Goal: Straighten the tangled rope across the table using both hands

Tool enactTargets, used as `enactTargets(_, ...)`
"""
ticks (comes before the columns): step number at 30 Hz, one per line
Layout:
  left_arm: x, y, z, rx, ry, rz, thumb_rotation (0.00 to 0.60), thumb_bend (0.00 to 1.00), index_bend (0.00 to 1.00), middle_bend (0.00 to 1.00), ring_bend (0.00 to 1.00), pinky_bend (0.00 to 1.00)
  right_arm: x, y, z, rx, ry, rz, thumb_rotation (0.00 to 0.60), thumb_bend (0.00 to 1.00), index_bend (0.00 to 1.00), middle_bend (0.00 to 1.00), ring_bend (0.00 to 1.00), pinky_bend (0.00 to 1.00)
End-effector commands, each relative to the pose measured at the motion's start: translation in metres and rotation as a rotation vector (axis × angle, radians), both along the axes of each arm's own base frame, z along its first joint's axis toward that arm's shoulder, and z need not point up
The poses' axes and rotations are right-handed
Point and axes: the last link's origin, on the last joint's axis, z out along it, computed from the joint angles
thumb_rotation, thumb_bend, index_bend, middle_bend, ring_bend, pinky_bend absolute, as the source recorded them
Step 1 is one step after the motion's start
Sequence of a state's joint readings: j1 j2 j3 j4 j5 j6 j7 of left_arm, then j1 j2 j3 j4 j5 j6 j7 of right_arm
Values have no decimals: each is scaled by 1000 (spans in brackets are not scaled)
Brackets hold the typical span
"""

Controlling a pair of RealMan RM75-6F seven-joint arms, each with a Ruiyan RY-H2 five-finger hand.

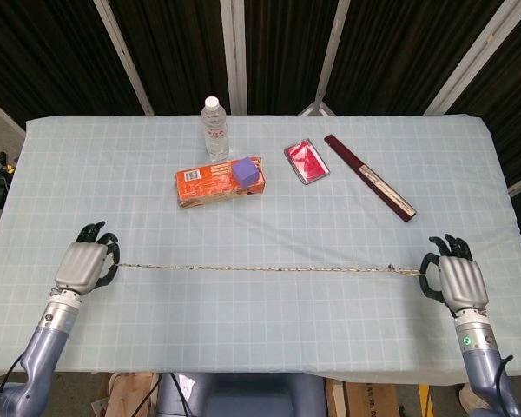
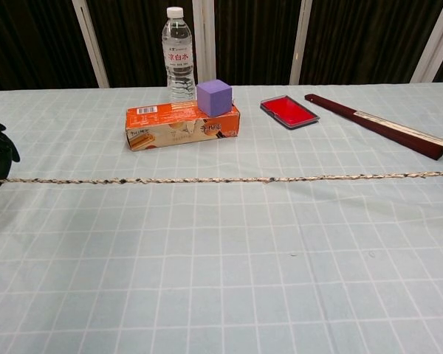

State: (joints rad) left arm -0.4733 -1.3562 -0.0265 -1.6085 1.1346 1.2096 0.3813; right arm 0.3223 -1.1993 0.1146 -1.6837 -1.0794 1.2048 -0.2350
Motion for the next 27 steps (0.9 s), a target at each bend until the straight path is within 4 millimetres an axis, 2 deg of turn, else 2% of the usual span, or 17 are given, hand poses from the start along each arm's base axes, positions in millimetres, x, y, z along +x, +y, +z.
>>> enactTargets(1, -2, -4, -8, -13, 0, 8, 600, 580, 659, 278, 63, 86, -5, -2, -2, 3, 9, -14, 600, 515, 726, 185, 0, 0)
enactTargets(12, -4, -12, -31, -42, 12, 17, 600, 580, 660, 278, 63, 86, -17, -5, -13, 34, 27, -53, 600, 515, 726, 185, 0, 0)
enactTargets(27, 0, -12, -45, -56, 50, 17, 600, 578, 660, 275, 63, 84, -19, -9, -27, 62, 30, -60, 600, 515, 726, 185, 0, 0)
